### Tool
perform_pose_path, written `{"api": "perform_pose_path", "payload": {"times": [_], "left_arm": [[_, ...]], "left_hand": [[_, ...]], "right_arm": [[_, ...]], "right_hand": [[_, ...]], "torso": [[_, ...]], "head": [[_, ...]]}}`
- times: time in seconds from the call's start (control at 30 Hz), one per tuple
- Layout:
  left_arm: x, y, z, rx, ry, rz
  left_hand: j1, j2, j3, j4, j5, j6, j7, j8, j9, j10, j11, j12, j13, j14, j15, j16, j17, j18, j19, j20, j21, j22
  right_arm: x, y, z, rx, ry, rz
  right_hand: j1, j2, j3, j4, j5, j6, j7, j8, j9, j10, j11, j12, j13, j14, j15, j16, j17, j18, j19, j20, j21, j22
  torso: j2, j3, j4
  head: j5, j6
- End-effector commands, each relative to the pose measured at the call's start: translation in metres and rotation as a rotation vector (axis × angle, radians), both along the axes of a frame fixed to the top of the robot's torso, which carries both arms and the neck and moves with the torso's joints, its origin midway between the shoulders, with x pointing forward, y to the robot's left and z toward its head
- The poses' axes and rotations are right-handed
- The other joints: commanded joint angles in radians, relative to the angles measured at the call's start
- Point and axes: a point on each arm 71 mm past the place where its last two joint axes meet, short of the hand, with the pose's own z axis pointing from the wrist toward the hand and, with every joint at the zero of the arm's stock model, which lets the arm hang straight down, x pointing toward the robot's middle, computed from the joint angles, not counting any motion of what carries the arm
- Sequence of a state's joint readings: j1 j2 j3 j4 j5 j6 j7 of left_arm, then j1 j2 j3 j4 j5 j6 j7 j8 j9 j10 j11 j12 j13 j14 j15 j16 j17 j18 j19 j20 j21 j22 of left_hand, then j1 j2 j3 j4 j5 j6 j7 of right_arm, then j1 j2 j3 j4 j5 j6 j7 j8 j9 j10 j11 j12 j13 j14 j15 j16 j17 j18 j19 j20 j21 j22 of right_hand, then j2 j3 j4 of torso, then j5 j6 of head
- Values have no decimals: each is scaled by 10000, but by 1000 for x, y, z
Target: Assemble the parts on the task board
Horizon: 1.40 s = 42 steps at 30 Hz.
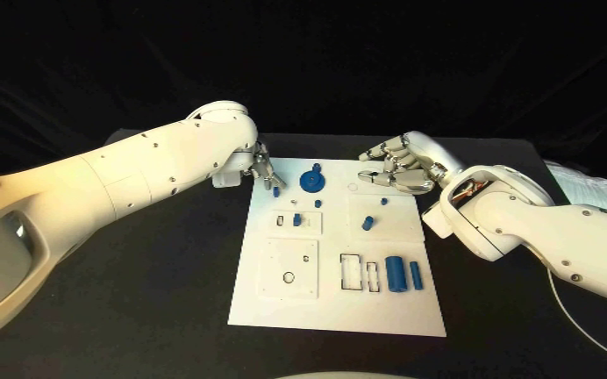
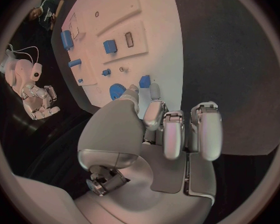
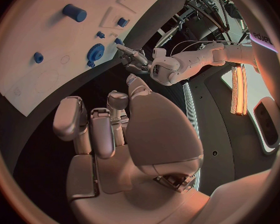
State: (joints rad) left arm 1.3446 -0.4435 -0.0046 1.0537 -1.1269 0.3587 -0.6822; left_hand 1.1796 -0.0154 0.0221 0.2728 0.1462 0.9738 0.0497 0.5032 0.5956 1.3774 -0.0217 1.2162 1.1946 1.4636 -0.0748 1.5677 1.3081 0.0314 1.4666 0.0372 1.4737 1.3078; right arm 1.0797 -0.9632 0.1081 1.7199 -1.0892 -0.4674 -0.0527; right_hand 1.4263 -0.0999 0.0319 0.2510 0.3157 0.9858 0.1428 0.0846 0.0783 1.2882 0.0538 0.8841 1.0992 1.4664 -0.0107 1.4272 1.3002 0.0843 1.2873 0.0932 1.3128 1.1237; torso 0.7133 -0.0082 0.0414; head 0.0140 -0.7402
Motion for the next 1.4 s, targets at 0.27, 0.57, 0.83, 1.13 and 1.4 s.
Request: {"api": "perform_pose_path", "payload": {"times": [0.27, 0.57, 0.83, 1.13, 1.4], "left_arm": [[-2, -5, -2, -205, 294, -236], [-2, -6, -5, -210, 373, -259], [-2, -6, -6, -238, 439, -240], [-1, -5, -6, -392, 255, -114], [-3, -3, -4, -1210, 127, 179]], "left_hand": [[310, 109, 14, -100, -16, 55, -30, 52, 52, 62, -12, 76, 13, 1072, -32, 31, 2627, -8, 385, -32, 71, 1644], [571, 250, 76, -188, -11, 40, -45, 55, 91, 65, -24, 75, 6, 1072, -40, 31, 2627, -6, 383, -37, 64, 1647], [1027, 443, 299, -396, -110, 5, -76, 33, 129, 66, -52, 69, -4, 1072, -59, 31, 2627, -9, 388, -52, 66, 1663], [2391, 781, 1701, -1268, -109, -212, -79, -119, 135, 19, -85, -2, -47, 1072, -102, 31, 2627, -9, 388, -109, 56, 1680], [1684, -134, 4373, -1595, -127, -242, 7, 35, 448, 58, -22, -61, -130, 1072, -2, 31, 2627, -5, 386, -38, 23, 1702]], "right_arm": [[-1, 2, 0, -51, 6, 145], [0, 2, -1, -56, 13, 156], [0, 2, -1, -57, 17, 169], [0, 2, -1, -60, 19, 169], [0, 1, -1, -72, 30, 157]], "right_hand": [[-97, 35, -76, -6, 50, 79, -22, -26, -12, -48, -19, -43, -14, 447, -96, -45, 0, 135, -65, -28, -65, -9], [-66, 70, -99, -23, 86, 86, -23, -33, -13, -36, -23, -20, -20, 502, -102, 22, 102, 133, -55, -33, -87, -21], [-64, 72, -104, -24, 87, 87, -23, -33, -13, -38, -23, -23, -24, 480, -101, -29, 19, 134, -54, -34, -91, -24], [-64, 72, -104, -24, 87, 87, -23, -33, -13, -38, -23, -23, -24, 480, -101, -29, 19, 134, -54, -34, -91, -24], [-64, 72, -104, -24, 87, 87, -23, -33, -13, -38, -23, -23, -24, 480, -101, -29, 19, 134, -54, -34, -91, -24]], "torso": [[4, 0, -9], [3, -4, -12], [-1, 0, 0], [-2, -1, -5], [-6, 4, -5]], "head": [[11, -1], [-7, -33], [-23, -53], [-10, -57], [-17, -67]]}}
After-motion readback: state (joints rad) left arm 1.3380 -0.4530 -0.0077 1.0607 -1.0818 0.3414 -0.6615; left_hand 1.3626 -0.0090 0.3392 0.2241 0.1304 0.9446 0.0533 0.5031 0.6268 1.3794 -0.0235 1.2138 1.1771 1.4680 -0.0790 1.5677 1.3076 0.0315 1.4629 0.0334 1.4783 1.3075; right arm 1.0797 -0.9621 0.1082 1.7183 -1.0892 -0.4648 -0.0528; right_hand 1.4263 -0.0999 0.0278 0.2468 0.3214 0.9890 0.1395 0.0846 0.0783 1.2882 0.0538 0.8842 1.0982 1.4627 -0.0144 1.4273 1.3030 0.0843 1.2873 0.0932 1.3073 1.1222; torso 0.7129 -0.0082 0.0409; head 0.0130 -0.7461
